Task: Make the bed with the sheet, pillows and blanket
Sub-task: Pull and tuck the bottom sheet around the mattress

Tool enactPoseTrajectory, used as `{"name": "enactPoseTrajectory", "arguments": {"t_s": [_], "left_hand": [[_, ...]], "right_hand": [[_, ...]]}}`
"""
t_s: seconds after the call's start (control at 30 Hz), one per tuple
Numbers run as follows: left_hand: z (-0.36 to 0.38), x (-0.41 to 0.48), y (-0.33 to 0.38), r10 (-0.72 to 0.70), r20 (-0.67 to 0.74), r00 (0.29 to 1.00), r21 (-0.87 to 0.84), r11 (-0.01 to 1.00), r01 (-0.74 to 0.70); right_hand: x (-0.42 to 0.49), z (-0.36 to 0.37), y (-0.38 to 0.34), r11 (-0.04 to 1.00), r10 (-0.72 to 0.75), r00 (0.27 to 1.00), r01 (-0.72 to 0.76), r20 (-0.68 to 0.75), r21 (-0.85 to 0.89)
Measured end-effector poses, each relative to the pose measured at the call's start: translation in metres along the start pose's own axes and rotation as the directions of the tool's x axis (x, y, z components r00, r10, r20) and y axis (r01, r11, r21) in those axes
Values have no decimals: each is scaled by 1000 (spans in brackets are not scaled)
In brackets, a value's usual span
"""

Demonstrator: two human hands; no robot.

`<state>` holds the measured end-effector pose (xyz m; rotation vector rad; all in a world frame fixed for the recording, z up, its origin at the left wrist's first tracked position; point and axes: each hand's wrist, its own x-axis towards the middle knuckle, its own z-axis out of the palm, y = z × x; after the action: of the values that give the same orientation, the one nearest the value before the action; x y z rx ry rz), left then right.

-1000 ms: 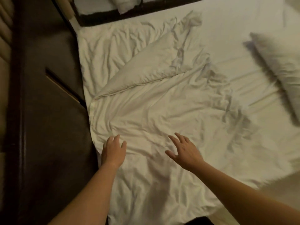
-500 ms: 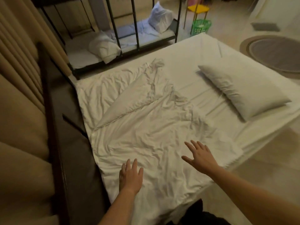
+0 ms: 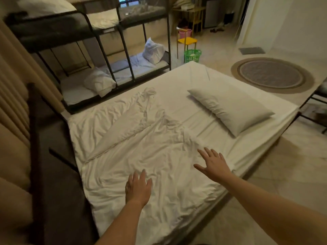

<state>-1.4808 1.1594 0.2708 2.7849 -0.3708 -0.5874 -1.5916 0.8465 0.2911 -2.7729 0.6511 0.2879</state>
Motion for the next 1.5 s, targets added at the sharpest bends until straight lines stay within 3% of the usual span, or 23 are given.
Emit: {"name": "enactPoseTrajectory", "arguments": {"t_s": [0.57,1.1,1.5], "left_hand": [[32,-3,238,235,2,972,40,971,-235],[54,143,437,456,80,886,102,881,-462],[102,215,602,550,100,829,195,806,-559]], "right_hand": [[-36,-82,178,993,113,982,-108,-152,41],[75,-133,323,936,347,922,-330,-170,122],[135,-166,472,903,400,898,-352,-182,246]]}}
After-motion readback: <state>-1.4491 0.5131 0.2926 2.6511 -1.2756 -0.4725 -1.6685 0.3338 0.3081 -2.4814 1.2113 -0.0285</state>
